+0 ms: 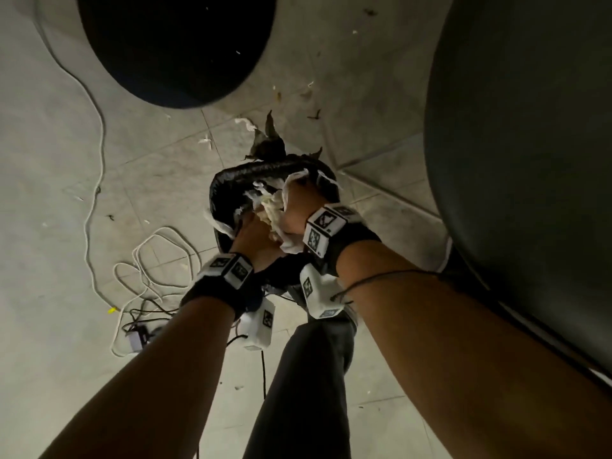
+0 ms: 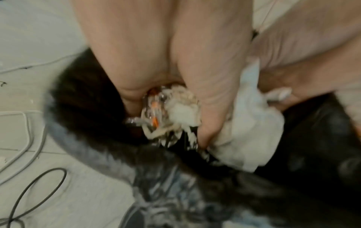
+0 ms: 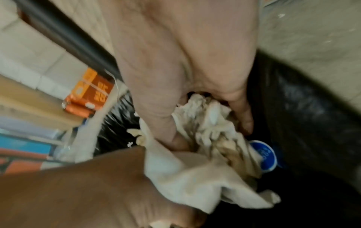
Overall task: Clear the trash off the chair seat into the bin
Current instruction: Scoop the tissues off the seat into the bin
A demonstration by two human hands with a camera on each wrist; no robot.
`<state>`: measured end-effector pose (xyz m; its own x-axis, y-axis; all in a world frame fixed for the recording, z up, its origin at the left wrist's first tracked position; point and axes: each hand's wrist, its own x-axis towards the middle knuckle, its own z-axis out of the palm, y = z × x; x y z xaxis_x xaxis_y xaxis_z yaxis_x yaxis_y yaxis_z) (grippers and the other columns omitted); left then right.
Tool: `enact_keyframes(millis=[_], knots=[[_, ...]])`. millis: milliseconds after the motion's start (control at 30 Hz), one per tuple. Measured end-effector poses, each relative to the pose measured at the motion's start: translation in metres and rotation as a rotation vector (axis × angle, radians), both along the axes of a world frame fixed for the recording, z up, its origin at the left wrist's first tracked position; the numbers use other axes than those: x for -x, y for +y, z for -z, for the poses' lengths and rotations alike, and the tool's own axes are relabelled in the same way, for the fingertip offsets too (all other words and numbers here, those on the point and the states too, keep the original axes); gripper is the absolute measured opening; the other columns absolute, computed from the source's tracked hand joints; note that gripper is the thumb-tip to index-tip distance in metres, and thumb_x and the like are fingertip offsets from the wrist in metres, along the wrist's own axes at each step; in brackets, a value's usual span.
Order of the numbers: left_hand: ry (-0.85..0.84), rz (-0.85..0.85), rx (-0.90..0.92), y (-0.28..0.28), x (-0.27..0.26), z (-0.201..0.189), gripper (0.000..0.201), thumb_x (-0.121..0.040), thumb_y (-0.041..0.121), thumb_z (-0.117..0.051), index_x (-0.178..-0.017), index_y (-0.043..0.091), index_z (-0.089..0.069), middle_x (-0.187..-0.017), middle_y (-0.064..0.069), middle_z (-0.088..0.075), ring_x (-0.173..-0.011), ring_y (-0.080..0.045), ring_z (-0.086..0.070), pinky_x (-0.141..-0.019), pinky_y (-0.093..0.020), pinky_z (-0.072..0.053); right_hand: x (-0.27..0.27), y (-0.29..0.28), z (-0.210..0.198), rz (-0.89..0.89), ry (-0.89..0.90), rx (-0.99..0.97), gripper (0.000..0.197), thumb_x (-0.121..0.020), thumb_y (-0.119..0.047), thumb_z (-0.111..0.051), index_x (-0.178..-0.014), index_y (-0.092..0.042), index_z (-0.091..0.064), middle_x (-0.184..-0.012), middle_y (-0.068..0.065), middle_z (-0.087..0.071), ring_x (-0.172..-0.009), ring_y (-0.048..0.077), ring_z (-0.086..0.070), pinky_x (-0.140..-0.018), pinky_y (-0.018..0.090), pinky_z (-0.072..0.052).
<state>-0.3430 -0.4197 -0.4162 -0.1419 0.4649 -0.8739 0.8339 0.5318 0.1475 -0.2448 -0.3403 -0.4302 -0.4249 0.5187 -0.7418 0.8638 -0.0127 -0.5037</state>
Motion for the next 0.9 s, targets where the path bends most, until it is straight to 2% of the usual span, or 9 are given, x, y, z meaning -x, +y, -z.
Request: enact_keyframes(millis=[133,267,367,433,567,667,733,800,900], knots=[[-0.113,-0.295,-0.125,-0.011,0.005,-0.072,0.101,-0.063,0.031,-0.076,-0.151,0.032,-0.025,-0.159,-0.005,-0.028,-0.144,-0.025,-0.033,-0.114,-0.045,-0.036,-0.018,0.003,-0.065,0.109,0.057,0.044,0.078,-0.074,-0.03,-0.065,-0.143,-0.011,-0.034,-0.149,0.015,-0.038,-0.139,0.031,-0.033,-0.115,0.044,-0.028],[-0.061,-0.347,-0.245,-0.011,-0.018,-0.161,0.063,-0.083,0.017,-0.065,-0.139,0.038,-0.047,-0.14,0.003,-0.057,-0.114,-0.013,-0.06,-0.096,-0.032,-0.049,-0.058,0.002,-0.156,0.182,0.185,0.196,0.056,-0.083,-0.019,-0.061,-0.137,-0.02,-0.045,-0.137,0.007,-0.052,-0.125,0.023,-0.05,-0.101,0.028,-0.04],[-0.128,-0.51,-0.48,0.011,-0.054,-0.231,0.042,-0.089,0.013,-0.061,-0.125,0.035,-0.062,-0.119,0.013,-0.067,-0.1,0.009,-0.063,-0.09,-0.017,-0.052,-0.101,-0.003,-0.233,0.259,0.286,0.225,0.047,-0.089,-0.024,-0.057,-0.134,-0.03,-0.047,-0.137,-0.002,-0.053,-0.121,0.016,-0.056,-0.1,0.032,-0.048],[-0.193,-0.565,-0.615,0.045,-0.079,-0.265,0.035,-0.09,0.011,-0.062,-0.119,0.031,-0.065,-0.112,0.015,-0.068,-0.099,0.011,-0.063,-0.083,-0.006,-0.049,-0.139,0.007,-0.277,0.387,0.364,0.131,0.035,-0.091,-0.021,-0.057,-0.125,-0.03,-0.055,-0.13,-0.007,-0.057,-0.109,0.007,-0.061,-0.091,0.022,-0.052],[-0.358,-0.25,-0.747,0.176,-0.165,-0.352,0.039,-0.088,0.022,-0.067,-0.125,0.034,-0.06,-0.122,0.013,-0.059,-0.108,-0.006,-0.06,-0.093,-0.02,-0.049,-0.256,0.07,-0.396,0.745,0.446,-0.231,0.021,-0.09,-0.017,-0.06,-0.105,-0.031,-0.065,-0.106,-0.016,-0.067,-0.096,-0.002,-0.063,-0.076,0.009,-0.05],[-0.354,0.107,-0.833,0.246,-0.203,-0.34,0.06,-0.082,0.026,-0.072,-0.136,0.035,-0.048,-0.148,0.002,-0.042,-0.136,-0.022,-0.039,-0.113,-0.037,-0.034,-0.328,0.098,-0.407,0.891,0.364,-0.536,0.02,-0.085,-0.019,-0.064,-0.102,-0.03,-0.065,-0.106,-0.009,-0.066,-0.093,0.009,-0.066,-0.076,0.028,-0.058],[-0.304,0.171,-0.741,0.278,-0.204,-0.308,0.081,-0.078,0.032,-0.074,-0.146,0.042,-0.031,-0.162,0.0,-0.016,-0.149,-0.028,-0.015,-0.12,-0.044,-0.023,-0.363,0.118,-0.392,0.958,0.22,-0.593,0.022,-0.085,-0.027,-0.066,-0.106,-0.034,-0.063,-0.114,-0.008,-0.058,-0.103,0.016,-0.063,-0.084,0.043,-0.056],[-0.262,0.215,-0.578,0.299,-0.2,-0.282,0.103,-0.073,0.037,-0.078,-0.149,0.048,-0.01,-0.165,0.005,0.007,-0.152,-0.03,0.003,-0.122,-0.05,-0.015,-0.388,0.145,-0.38,0.935,0.052,-0.61,0.036,-0.083,-0.037,-0.066,-0.118,-0.034,-0.058,-0.126,-0.002,-0.049,-0.118,0.02,-0.053,-0.097,0.033,-0.045],[-0.234,0.303,-0.366,0.312,-0.205,-0.263,0.125,-0.065,0.047,-0.084,-0.149,0.048,0.009,-0.164,0.003,0.018,-0.151,-0.034,0.013,-0.121,-0.057,-0.007,-0.408,0.186,-0.363,0.942,-0.076,-0.469,0.067,-0.077,-0.048,-0.069,-0.137,-0.036,-0.042,-0.148,0.003,-0.03,-0.136,0.021,-0.035,-0.103,0.027,-0.028]])
